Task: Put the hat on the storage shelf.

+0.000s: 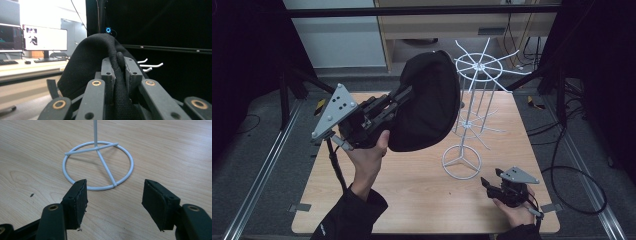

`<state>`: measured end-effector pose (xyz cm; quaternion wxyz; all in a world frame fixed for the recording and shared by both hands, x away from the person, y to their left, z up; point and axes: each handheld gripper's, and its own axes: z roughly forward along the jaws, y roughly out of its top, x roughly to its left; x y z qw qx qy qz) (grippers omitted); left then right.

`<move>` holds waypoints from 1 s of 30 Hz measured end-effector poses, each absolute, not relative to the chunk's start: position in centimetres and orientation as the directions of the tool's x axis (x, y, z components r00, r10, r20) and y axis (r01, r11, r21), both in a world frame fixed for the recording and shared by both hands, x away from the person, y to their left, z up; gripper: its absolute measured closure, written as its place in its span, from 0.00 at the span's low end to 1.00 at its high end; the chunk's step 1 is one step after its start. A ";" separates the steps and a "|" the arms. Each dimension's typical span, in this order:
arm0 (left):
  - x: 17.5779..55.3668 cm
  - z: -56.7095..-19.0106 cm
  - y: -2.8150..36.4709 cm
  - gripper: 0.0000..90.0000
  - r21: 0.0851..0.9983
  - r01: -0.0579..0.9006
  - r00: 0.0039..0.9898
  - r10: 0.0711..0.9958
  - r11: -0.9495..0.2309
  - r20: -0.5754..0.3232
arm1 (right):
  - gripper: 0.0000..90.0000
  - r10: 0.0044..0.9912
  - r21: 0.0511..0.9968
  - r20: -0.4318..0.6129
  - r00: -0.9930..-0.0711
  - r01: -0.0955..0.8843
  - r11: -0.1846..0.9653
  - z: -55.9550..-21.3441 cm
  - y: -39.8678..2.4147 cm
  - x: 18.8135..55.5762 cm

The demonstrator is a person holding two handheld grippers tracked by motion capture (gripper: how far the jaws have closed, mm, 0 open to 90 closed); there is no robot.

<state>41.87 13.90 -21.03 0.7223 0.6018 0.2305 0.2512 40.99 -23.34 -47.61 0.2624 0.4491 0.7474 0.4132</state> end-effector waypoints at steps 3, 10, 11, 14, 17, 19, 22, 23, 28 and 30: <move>42.5 -21.7 14.0 0.88 0.987 -0.050 0.778 0.626 0.155 -0.059 | 0.41 0.887 0.853 -0.023 -0.460 0.453 0.257 -47.6 -23.3 41.0; 43.2 -23.1 14.5 0.86 0.990 -0.006 0.775 0.627 0.140 -0.084 | 0.41 0.887 0.852 -0.024 -0.461 0.455 0.260 -47.7 -23.3 41.0; 43.3 -23.3 14.5 0.86 0.991 0.000 0.772 0.629 0.136 -0.086 | 0.41 0.887 0.851 -0.024 -0.461 0.456 0.260 -47.7 -23.3 41.0; 43.7 -24.0 14.8 0.85 0.992 0.019 0.767 0.635 0.123 -0.093 | 0.40 0.887 0.850 -0.021 -0.461 0.459 0.258 -47.7 -23.3 41.0; 44.0 -24.7 14.8 0.84 0.993 0.040 0.763 0.639 0.107 -0.100 | 0.40 0.888 0.848 -0.020 -0.459 0.463 0.258 -47.7 -23.2 41.0; 44.3 -25.2 14.8 0.83 0.995 0.052 0.759 0.644 0.089 -0.097 | 0.40 0.888 0.848 -0.021 -0.459 0.462 0.259 -47.7 -23.2 41.0; 44.7 -26.1 14.5 0.82 0.996 0.074 0.752 0.652 0.059 -0.094 | 0.40 0.887 0.849 -0.023 -0.461 0.460 0.261 -47.7 -23.2 41.0; 44.8 -26.3 14.4 0.82 0.995 0.079 0.751 0.654 0.054 -0.095 | 0.40 0.888 0.848 -0.023 -0.460 0.461 0.261 -47.7 -23.2 41.0; 45.3 -27.1 13.8 0.81 0.995 0.097 0.744 0.662 0.019 -0.086 | 0.40 0.888 0.848 -0.020 -0.460 0.462 0.259 -47.7 -23.2 41.0; 45.4 -27.2 13.6 0.80 0.995 0.102 0.743 0.665 0.007 -0.081 | 0.40 0.886 0.849 -0.029 -0.462 0.456 0.266 -47.8 -23.3 41.1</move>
